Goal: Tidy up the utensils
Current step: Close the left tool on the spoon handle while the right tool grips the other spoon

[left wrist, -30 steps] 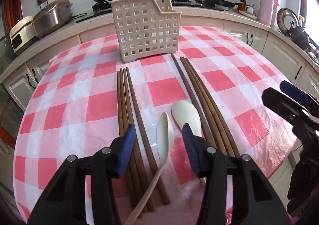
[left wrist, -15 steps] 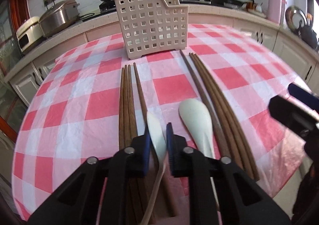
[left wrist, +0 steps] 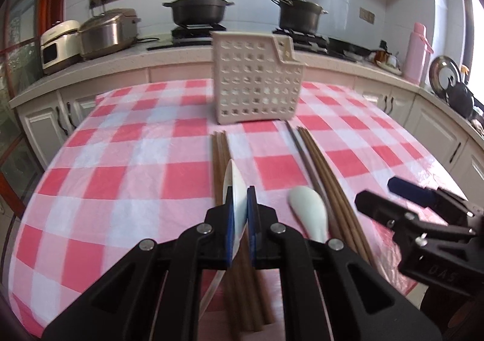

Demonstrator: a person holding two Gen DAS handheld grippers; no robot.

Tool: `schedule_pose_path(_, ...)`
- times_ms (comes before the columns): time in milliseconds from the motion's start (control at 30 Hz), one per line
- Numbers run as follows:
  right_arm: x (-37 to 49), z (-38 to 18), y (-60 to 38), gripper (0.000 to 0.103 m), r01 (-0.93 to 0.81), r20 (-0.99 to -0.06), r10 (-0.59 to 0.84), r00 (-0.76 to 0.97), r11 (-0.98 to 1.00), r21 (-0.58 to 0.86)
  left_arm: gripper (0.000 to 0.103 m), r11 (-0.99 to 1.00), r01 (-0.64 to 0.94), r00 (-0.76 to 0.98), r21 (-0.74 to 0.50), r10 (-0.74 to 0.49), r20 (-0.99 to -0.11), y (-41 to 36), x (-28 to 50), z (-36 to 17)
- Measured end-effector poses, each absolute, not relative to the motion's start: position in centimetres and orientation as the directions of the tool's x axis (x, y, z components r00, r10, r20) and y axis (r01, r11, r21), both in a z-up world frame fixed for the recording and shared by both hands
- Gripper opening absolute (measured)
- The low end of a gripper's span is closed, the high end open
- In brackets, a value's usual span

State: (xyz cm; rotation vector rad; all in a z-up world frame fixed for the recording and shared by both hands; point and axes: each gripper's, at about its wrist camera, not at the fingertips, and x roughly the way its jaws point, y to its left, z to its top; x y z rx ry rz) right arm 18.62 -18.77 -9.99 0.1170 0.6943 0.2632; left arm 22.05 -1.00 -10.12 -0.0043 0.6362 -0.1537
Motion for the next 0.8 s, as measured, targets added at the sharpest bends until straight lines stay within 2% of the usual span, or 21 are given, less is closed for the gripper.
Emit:
schedule_pose_path(333,21.9,-10.8,-14.7,0.053,-0.213,-0.708,0.281,0.649,0.959,0.186,0.008,0.998,0.043,0.821,-0.042,-0.059,-0.568,3.7,22.1,-9.7)
schedule_pose_path(500,22.9,-11.1,-13.1,0.044,-0.205,-0.724,0.229,0.651,0.971,0.122,0.008,0.999,0.008,0.826,-0.052,-0.036,-0.563,5.5,22.4,-10.0)
schedule_pose_path(800,23.6,-12.4,-11.1,0.041,-0.192,-0.766,0.149,0.625,0.981,0.035,0.008,0.997,-0.005,0.82,-0.08,-0.041,-0.57,7.6,22.9,-10.5)
